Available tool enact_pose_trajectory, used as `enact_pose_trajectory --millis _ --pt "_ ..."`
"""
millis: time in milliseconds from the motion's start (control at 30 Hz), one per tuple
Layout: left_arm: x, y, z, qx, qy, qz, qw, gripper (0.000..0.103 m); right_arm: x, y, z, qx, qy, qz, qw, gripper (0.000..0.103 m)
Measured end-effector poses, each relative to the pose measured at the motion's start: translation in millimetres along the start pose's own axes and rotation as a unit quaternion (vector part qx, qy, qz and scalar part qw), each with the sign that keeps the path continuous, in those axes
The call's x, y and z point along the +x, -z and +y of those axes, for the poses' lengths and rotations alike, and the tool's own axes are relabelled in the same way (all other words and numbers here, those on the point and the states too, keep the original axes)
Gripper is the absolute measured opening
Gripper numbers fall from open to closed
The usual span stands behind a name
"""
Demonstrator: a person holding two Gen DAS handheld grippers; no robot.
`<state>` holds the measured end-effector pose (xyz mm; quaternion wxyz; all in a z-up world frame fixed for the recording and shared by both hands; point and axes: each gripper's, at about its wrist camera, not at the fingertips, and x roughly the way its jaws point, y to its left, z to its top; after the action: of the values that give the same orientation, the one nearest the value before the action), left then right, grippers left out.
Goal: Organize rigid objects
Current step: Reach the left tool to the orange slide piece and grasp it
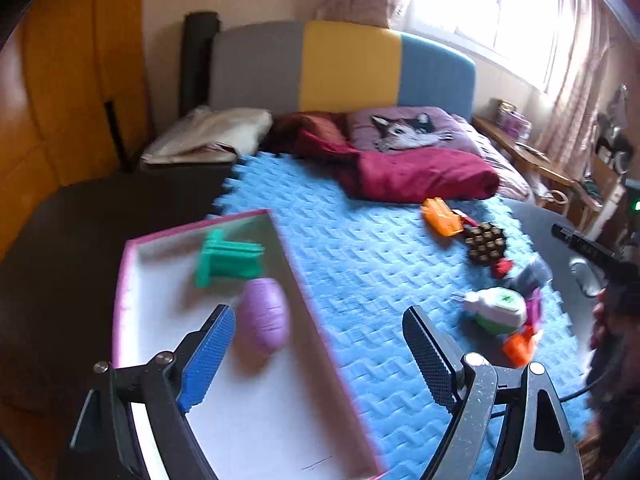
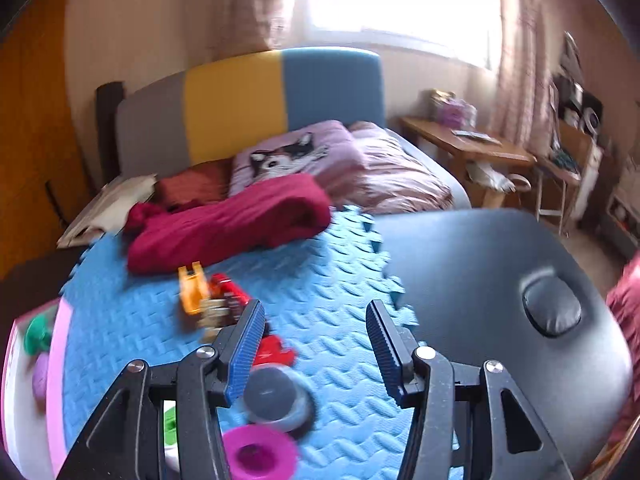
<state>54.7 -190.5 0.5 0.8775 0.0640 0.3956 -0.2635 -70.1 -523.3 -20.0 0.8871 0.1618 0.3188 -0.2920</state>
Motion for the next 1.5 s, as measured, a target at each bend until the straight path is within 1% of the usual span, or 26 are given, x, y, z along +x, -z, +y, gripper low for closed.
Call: enact_pose_trajectory --millis 67,100,167,267,333,400,533,667,767,867,933,1000,1100,1200,1267,1367,1433,1500 --pt "15 -11 -12 -0.004 0.020 0.013 0.9997 0.085 10 3 -14 0.034 -0.006 0.014 0.999 0.054" --pt "22 -16 -18 -0.003 0.027 0.018 0.9995 0.084 15 3 -21 0.048 -0.005 0.029 0.998 0.054" --pt "37 -26 -31 0.003 0.042 0.028 0.9987 0.074 15 4 -28 0.067 -0.016 0.032 0.997 0.054" --pt "58 -40 -50 0.012 0.053 0.036 0.9979 0.072 14 4 -30 0.072 -0.019 0.032 0.997 0.054" --pt "72 -50 -61 0.013 0.068 0.047 0.9965 0.068 14 4 -28 0.072 -0.023 0.034 0.997 0.054" --pt "88 -60 -74 0.017 0.076 0.057 0.9953 0.067 16 4 -30 0.078 -0.028 0.039 0.996 0.054" --pt "118 -81 -94 0.006 0.099 0.074 0.9924 0.068 19 4 -34 0.093 -0.035 0.049 0.994 0.054" --pt "148 -98 -115 0.011 0.104 0.087 0.9907 0.070 21 3 -33 0.096 -0.041 0.055 0.993 0.054" --pt "173 -107 -126 0.006 0.103 0.102 0.9894 0.070 22 3 -31 0.092 -0.045 0.056 0.993 0.054" --pt "193 -112 -132 -0.006 0.108 0.112 0.9878 0.070 23 4 -29 0.091 -0.050 0.059 0.993 0.054" --pt "202 -116 -133 -0.016 0.106 0.108 0.9884 0.070 24 4 -29 0.091 -0.053 0.063 0.992 0.054" --pt "211 -118 -132 -0.021 0.097 0.112 0.9888 0.068 25 4 -28 0.091 -0.056 0.065 0.992 0.054" --pt "222 -113 -129 -0.017 0.086 0.124 0.9884 0.065 26 5 -28 0.092 -0.057 0.070 0.992 0.054" --pt "229 -105 -119 -0.019 0.078 0.130 0.9882 0.058 26 5 -29 0.096 -0.058 0.071 0.991 0.054" --pt "227 -103 -118 -0.011 0.079 0.124 0.9890 0.057 25 5 -30 0.098 -0.059 0.070 0.991 0.054" --pt "225 -103 -116 -0.021 0.099 0.123 0.9873 0.059 25 5 -30 0.099 -0.059 0.070 0.991 0.054" --pt "223 -104 -119 -0.014 0.094 0.118 0.9886 0.059 26 5 -30 0.099 -0.059 0.071 0.991 0.054" --pt "224 -103 -125 0.006 0.082 0.122 0.9891 0.057 26 5 -30 0.100 -0.059 0.071 0.991 0.054"
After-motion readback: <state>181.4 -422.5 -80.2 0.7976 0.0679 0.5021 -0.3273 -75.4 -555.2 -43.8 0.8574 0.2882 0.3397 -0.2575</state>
